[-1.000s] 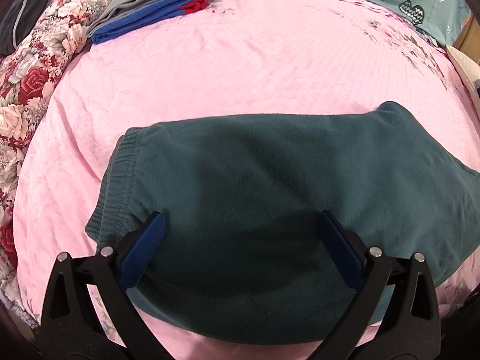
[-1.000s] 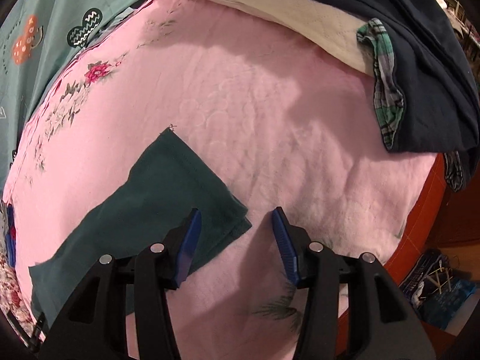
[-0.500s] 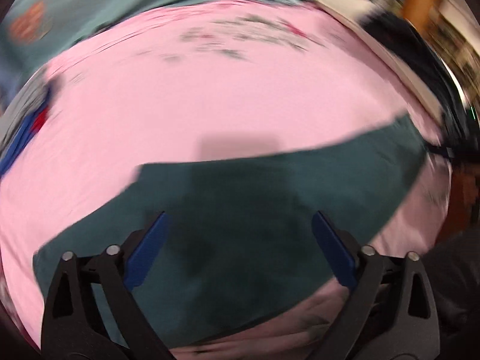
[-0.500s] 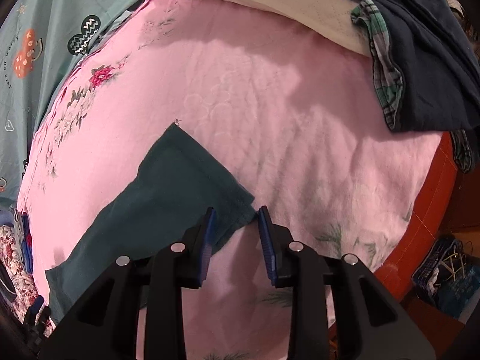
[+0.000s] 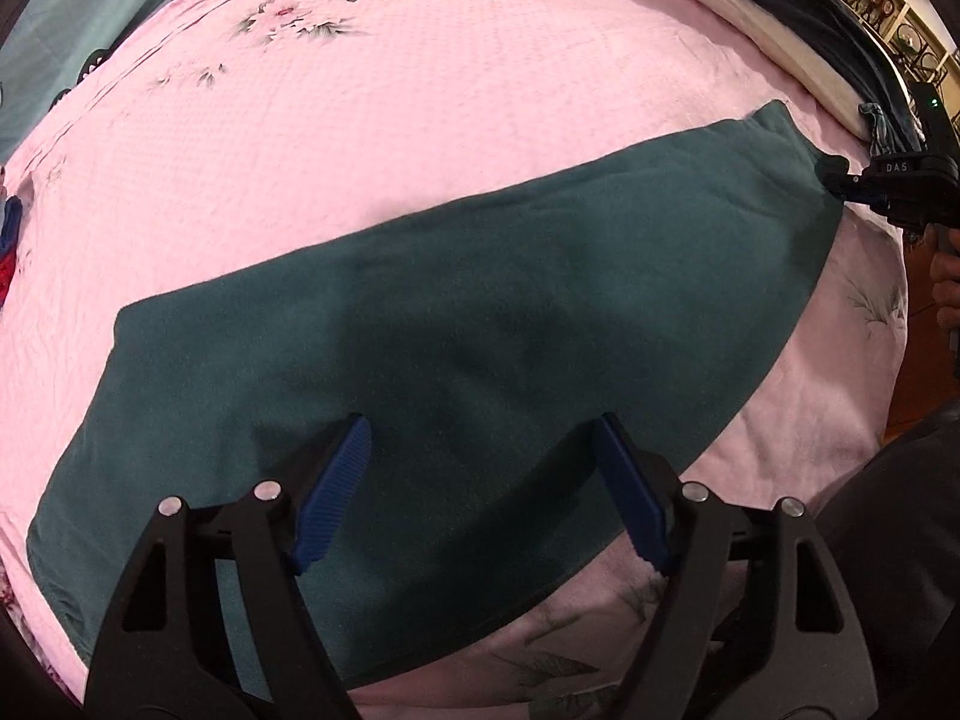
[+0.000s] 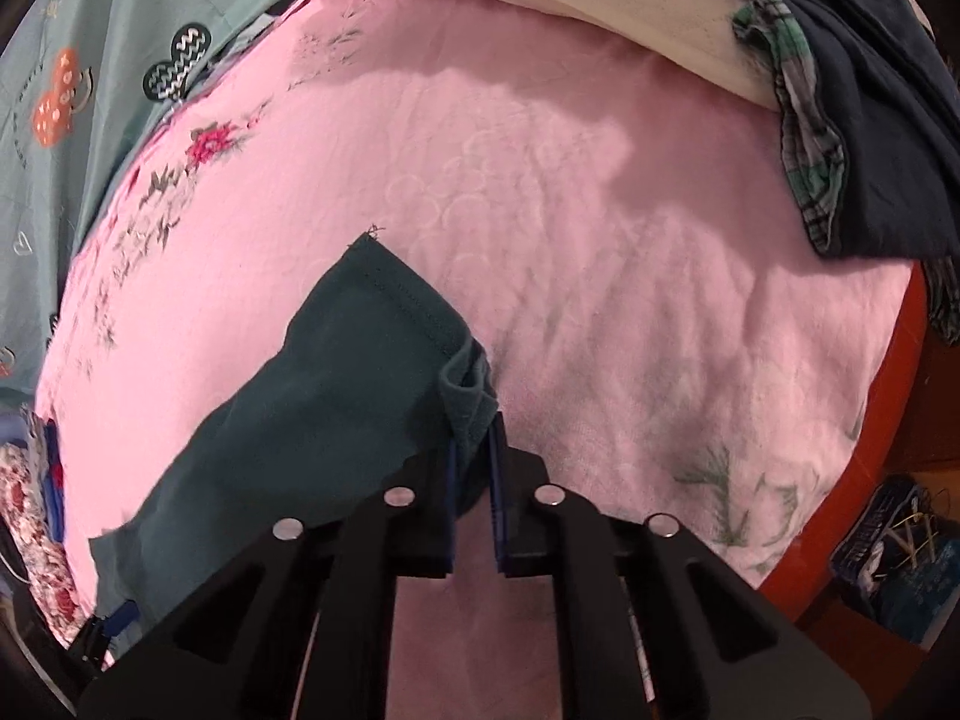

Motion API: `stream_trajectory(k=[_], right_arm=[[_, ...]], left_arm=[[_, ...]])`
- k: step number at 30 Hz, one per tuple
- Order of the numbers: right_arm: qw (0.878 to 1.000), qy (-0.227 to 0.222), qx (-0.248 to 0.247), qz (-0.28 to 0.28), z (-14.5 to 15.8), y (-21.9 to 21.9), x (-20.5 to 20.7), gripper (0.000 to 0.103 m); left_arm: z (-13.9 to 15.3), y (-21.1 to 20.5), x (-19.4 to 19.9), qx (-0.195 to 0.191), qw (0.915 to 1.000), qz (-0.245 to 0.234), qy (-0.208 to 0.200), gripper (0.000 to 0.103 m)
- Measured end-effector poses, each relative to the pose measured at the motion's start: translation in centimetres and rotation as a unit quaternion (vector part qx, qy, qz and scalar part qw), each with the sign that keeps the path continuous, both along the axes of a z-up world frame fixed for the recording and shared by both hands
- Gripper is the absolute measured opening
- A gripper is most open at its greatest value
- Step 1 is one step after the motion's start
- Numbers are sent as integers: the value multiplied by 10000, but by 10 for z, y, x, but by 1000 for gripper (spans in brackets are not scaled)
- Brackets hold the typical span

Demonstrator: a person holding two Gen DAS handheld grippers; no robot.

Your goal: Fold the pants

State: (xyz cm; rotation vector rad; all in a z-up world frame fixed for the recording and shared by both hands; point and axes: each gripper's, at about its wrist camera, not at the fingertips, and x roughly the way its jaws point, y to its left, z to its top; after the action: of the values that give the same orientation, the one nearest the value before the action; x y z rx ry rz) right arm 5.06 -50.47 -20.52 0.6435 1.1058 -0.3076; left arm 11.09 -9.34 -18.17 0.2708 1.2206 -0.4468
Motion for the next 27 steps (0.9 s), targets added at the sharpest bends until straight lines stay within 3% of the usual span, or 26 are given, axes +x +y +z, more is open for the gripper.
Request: stream_trajectory(k=[5, 8, 12, 14, 15, 17, 20, 22, 24, 27], right_arm=[[9980, -564, -229, 191, 29, 15, -2, 7], [9836, -1310, -710, 1018, 76, 55, 3, 7], [9383, -2025, -1172, 2547, 118, 138, 10, 7], [9039, -2168, -1329, 3441, 121, 188, 10, 7], [8811, -2162, -1409, 3964, 116, 217, 8, 7], [8480, -2067, -1466, 4656, 101, 257, 4, 7], [8076, -1607, -1138, 5559, 59, 308, 0, 7], [7933, -1181, -880, 5908, 32, 328, 3, 7], [7905, -961, -831, 5992, 18, 337, 2, 7], [8002, -984, -677, 5877, 23, 333, 6, 7]], left_arm=[[5, 3, -1, -60, 9999, 43, -93, 78], [29, 25, -1, -308, 9980, 414, -376, 78], [53, 74, 1, -572, 9898, 1171, -574, 78], [57, 100, 0, -583, 9836, 1594, -614, 78], [58, 112, -2, -582, 9799, 1796, -640, 78], [57, 129, -8, -531, 9749, 2062, -657, 78], [51, 147, -20, -462, 9713, 2252, -613, 78], [45, 149, -29, -436, 9713, 2277, -526, 78], [38, 151, -36, -396, 9720, 2274, -448, 78], [33, 154, -40, -410, 9726, 2257, -373, 78]])
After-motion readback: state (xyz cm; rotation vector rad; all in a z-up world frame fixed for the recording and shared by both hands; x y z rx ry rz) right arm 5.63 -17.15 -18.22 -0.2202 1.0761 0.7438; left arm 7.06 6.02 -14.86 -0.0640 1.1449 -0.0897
